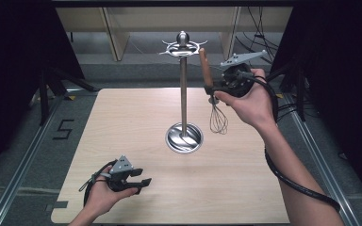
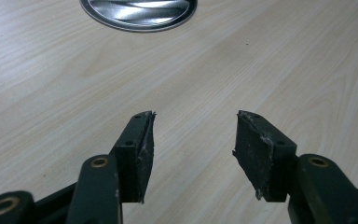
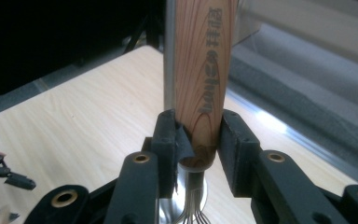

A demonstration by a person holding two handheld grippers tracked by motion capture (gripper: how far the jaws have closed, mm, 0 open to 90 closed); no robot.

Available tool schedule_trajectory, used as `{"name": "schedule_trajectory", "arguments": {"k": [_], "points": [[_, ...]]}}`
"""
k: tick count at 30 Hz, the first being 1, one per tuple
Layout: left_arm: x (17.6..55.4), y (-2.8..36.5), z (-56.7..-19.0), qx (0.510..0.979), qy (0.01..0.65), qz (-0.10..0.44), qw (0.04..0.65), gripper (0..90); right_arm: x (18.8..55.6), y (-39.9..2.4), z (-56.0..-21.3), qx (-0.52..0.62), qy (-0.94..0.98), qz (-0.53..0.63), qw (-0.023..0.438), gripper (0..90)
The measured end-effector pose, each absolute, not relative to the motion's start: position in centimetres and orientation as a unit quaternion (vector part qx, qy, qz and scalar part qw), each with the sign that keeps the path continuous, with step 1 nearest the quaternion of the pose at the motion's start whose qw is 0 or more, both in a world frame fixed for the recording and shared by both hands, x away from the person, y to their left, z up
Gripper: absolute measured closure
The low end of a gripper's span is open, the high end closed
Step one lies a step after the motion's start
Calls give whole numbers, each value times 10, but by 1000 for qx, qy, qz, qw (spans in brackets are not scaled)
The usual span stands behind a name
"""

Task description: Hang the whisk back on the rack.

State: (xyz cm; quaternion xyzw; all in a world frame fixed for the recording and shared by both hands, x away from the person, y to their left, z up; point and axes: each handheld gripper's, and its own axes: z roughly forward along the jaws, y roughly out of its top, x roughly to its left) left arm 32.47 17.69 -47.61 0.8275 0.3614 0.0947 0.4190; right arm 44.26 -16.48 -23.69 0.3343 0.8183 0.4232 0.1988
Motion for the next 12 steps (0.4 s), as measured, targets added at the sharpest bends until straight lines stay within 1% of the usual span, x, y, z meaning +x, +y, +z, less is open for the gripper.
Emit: {"name": "schedule_trajectory", "arguments": {"k": [1, 2, 3, 4, 5, 7, 8, 9, 10, 11, 12], "points": [[324, 175, -477, 820, 368, 92, 428, 463, 444, -163, -238, 337, 817, 425, 195, 699], [325, 177, -476, 826, 364, 94, 420, 463, 445, -159, -240, 336, 820, 423, 190, 648], [325, 177, -476, 826, 364, 94, 420, 463, 445, -159, -240, 336, 820, 423, 190, 648], [325, 178, -476, 826, 364, 97, 418, 463, 446, -159, -246, 329, 813, 437, 202, 538], [324, 178, -476, 823, 366, 96, 424, 463, 446, -159, -246, 329, 813, 437, 202, 538], [323, 179, -475, 825, 363, 98, 422, 463, 441, -164, -255, 342, 800, 450, 200, 497], [324, 180, -475, 826, 356, 100, 426, 463, 433, -176, -276, 350, 797, 449, 203, 467], [324, 180, -475, 826, 356, 100, 426, 463, 433, -176, -276, 350, 797, 449, 203, 467], [323, 180, -475, 825, 362, 98, 424, 463, 422, -193, -307, 363, 804, 427, 197, 455], [324, 180, -475, 824, 365, 98, 423, 463, 422, -193, -307, 363, 804, 427, 197, 455], [325, 180, -475, 825, 363, 97, 422, 463, 415, -201, -327, 377, 807, 415, 186, 451]]}}
